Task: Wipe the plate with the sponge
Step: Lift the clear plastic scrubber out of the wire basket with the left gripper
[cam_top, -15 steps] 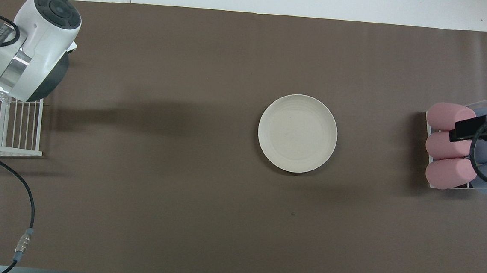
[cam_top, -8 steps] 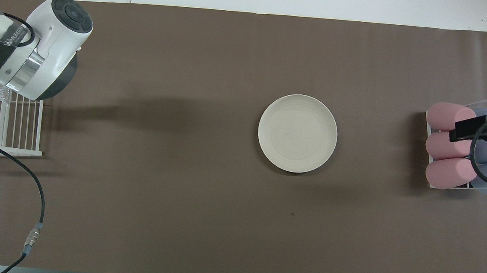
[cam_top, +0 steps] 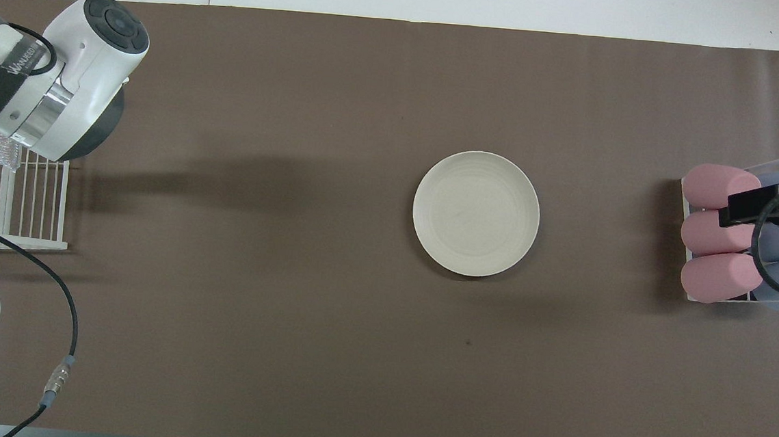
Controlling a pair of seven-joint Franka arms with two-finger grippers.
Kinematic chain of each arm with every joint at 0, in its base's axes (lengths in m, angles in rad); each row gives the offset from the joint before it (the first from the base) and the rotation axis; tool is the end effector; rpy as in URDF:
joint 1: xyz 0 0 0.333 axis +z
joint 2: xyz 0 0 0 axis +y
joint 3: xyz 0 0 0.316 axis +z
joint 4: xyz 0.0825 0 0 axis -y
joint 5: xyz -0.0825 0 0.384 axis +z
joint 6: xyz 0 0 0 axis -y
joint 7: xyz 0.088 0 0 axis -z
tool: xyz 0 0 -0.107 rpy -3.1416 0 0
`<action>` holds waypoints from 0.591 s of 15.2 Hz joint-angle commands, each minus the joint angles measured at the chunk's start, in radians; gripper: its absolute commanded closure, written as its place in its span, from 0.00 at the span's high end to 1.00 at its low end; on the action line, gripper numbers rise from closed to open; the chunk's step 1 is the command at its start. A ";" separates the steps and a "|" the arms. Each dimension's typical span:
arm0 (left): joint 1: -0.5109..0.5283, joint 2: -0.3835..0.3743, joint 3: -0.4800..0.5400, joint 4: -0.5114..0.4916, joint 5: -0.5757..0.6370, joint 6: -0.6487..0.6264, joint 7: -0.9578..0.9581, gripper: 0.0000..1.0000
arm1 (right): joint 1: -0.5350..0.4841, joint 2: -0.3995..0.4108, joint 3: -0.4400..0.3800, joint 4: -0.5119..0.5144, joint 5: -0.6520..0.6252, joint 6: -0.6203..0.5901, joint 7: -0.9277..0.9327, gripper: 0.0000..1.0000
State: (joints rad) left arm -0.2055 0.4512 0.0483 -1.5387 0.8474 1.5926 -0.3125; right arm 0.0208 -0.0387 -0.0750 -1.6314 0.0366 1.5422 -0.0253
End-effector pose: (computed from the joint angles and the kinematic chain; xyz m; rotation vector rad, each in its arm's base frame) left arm 0.6545 -0.0287 0.4022 -2.2177 0.0517 0.1962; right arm 0.5378 -0.0260 0.6147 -3.0989 0.0444 0.0759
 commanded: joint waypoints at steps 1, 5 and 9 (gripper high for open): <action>-0.020 0.003 0.008 0.005 0.010 -0.023 -0.010 0.00 | 0.007 -0.004 0.001 0.005 -0.007 -0.007 0.024 1.00; -0.018 -0.038 0.005 0.046 -0.058 -0.068 0.000 0.00 | 0.008 -0.006 0.003 -0.005 -0.008 0.033 0.024 1.00; -0.008 -0.083 0.012 0.210 -0.428 -0.250 0.000 0.00 | 0.008 -0.006 0.017 -0.007 -0.008 0.047 0.039 1.00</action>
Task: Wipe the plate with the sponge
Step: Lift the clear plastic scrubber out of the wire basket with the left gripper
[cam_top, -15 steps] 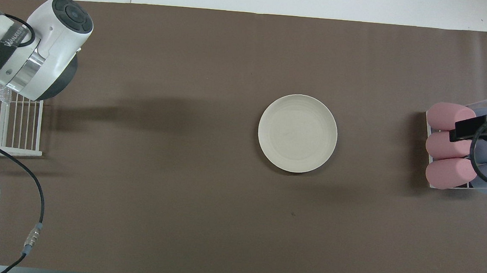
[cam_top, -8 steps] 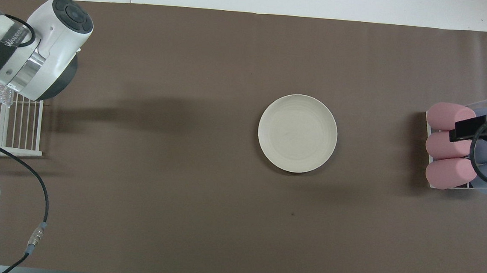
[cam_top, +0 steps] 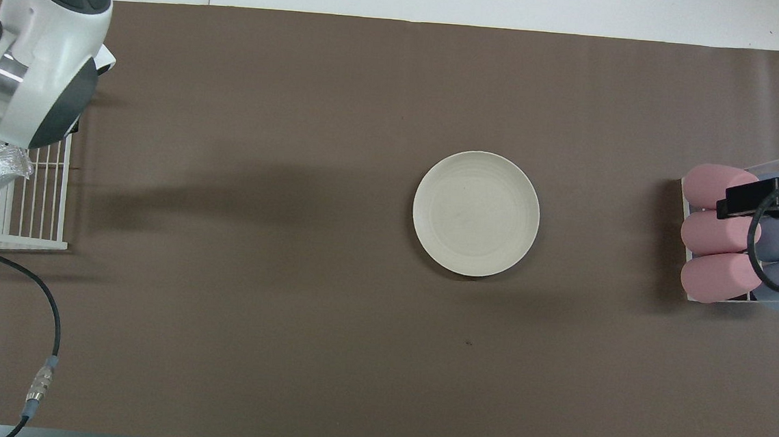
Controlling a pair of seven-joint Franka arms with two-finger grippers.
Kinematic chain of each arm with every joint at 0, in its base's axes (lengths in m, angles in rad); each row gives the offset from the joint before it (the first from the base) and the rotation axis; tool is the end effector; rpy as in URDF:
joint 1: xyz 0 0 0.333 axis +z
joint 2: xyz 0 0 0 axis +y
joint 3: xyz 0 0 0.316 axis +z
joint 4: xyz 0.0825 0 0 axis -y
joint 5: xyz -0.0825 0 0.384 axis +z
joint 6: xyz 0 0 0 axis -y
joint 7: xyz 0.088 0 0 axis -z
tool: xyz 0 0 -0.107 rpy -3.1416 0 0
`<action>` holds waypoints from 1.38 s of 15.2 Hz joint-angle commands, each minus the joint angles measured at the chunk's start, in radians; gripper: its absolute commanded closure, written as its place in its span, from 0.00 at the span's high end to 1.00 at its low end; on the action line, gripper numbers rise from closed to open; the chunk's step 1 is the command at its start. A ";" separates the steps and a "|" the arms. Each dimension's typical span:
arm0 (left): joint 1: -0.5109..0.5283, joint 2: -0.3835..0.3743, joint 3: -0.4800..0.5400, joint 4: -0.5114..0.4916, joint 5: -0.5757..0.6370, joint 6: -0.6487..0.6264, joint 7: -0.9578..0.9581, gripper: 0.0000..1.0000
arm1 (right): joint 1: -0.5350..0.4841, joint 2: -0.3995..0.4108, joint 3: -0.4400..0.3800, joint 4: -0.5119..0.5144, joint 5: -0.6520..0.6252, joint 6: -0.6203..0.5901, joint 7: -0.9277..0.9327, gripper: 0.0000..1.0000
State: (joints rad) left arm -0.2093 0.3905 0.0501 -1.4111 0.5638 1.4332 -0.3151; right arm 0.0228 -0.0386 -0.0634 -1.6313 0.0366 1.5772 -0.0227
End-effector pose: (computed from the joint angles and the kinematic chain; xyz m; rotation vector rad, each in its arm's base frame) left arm 0.6383 -0.0437 0.4740 -2.4696 -0.1586 0.2705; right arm 0.5420 -0.0188 0.6177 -3.1019 0.0285 0.0222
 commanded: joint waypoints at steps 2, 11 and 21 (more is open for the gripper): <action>0.002 -0.027 0.023 0.151 -0.342 -0.144 -0.008 0.00 | 0.006 -0.006 0.005 -0.007 -0.007 0.009 0.084 1.00; 0.235 -0.327 0.025 -0.182 -1.229 -0.099 -0.055 0.00 | 0.006 -0.024 0.048 0.008 0.009 -0.072 0.548 1.00; 0.160 -0.680 0.020 -0.856 -1.780 0.268 0.341 0.00 | 0.006 -0.076 0.218 0.008 0.097 -0.170 1.272 1.00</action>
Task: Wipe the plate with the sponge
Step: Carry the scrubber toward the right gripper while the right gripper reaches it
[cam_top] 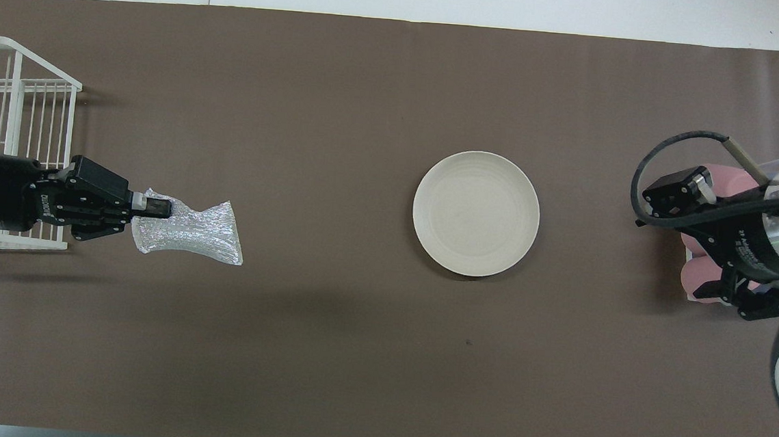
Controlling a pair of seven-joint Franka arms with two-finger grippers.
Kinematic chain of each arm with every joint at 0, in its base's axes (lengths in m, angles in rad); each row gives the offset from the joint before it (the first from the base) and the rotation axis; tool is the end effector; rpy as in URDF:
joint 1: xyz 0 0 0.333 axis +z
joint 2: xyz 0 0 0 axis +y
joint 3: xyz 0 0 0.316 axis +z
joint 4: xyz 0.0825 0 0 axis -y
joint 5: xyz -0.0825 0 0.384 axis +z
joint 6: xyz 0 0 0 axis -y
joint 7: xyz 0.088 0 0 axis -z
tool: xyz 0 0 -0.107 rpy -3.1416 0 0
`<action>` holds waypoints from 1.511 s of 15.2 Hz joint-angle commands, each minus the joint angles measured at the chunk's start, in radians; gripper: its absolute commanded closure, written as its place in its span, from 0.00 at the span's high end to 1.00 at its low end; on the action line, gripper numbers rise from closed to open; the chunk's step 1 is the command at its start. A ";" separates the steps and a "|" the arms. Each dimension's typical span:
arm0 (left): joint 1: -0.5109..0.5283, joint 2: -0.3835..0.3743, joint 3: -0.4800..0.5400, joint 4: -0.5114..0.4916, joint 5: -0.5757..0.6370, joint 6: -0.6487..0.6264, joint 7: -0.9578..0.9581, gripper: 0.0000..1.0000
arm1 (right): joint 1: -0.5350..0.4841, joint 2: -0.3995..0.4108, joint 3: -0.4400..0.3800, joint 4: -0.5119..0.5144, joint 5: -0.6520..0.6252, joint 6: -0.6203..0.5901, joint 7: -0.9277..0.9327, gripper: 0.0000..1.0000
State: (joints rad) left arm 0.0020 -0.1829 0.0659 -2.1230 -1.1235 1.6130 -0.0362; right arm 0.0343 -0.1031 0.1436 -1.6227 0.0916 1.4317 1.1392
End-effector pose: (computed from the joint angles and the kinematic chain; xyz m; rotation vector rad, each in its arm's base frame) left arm 0.4867 -0.0584 0.5230 1.9713 0.3602 -0.3118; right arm 0.4967 0.1046 0.6433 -2.7807 1.4371 0.1836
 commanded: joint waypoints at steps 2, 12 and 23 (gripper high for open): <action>-0.121 -0.153 0.003 -0.217 -0.172 0.163 0.099 0.00 | -0.005 -0.015 0.051 0.000 0.060 -0.030 0.210 1.00; -0.479 -0.306 -0.004 -0.462 -0.516 0.524 0.383 0.00 | 0.057 -0.082 0.202 -0.094 0.155 0.076 0.556 1.00; -0.507 -0.334 -0.003 -0.491 -0.581 0.510 0.420 0.00 | 0.289 -0.099 0.206 -0.230 0.206 0.352 0.930 1.00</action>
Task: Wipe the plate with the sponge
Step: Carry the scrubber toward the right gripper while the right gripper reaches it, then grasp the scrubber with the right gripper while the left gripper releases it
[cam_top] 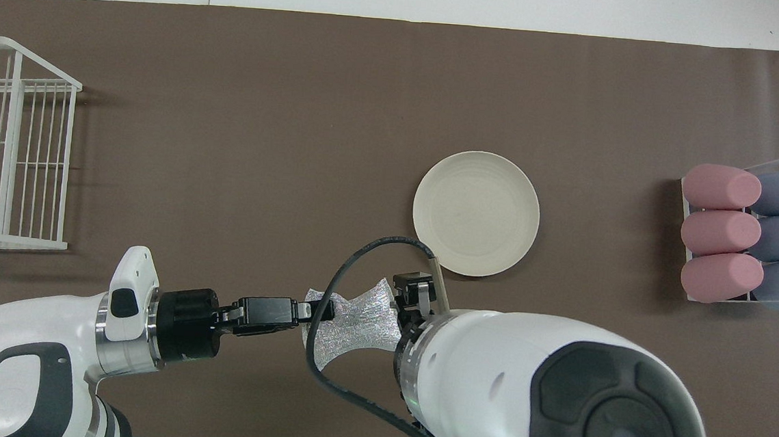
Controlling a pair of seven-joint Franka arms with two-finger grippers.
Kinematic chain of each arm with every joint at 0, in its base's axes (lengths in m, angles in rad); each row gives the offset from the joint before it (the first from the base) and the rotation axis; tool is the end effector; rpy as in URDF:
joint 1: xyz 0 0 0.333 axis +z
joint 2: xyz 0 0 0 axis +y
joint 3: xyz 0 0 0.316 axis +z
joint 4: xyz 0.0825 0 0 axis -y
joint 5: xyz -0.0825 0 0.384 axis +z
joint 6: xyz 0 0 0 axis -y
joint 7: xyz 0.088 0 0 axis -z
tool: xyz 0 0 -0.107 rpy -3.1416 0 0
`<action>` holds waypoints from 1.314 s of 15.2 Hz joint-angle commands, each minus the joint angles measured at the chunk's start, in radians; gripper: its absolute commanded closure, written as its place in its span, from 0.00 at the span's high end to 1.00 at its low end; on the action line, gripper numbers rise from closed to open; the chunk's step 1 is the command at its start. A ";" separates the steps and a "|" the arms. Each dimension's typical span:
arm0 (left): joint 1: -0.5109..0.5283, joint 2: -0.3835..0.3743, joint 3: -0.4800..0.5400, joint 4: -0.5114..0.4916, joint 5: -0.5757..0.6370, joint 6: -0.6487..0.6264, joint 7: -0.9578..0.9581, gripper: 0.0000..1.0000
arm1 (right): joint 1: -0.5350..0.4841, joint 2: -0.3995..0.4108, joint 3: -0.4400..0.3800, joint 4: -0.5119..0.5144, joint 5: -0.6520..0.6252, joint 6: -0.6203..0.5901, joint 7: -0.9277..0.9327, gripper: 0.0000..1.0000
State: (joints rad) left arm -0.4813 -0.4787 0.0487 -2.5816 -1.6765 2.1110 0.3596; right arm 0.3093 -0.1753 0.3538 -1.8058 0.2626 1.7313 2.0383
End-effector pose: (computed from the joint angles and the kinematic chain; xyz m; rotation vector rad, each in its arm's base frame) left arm 0.3579 -0.2154 0.4666 1.7229 0.2121 -0.0616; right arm 0.3831 0.3480 0.6161 -2.2852 1.9401 0.2643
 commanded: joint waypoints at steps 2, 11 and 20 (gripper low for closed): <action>-0.023 -0.041 0.017 -0.034 -0.028 0.004 0.025 0.00 | 0.039 -0.026 -0.004 -0.075 0.035 0.114 0.057 1.00; -0.016 -0.058 0.020 -0.052 -0.025 -0.029 0.032 0.00 | 0.048 -0.029 -0.003 -0.141 0.036 0.272 0.062 1.00; -0.011 -0.063 0.022 -0.055 -0.017 -0.049 0.032 0.00 | 0.097 -0.055 -0.001 -0.201 0.035 0.310 -0.009 0.00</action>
State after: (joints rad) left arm -0.4820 -0.5096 0.0523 -2.6153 -1.6781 2.0626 0.3745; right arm 0.4087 -0.2014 0.3480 -1.9722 0.2755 2.0348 2.0682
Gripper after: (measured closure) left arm 0.943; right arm 0.595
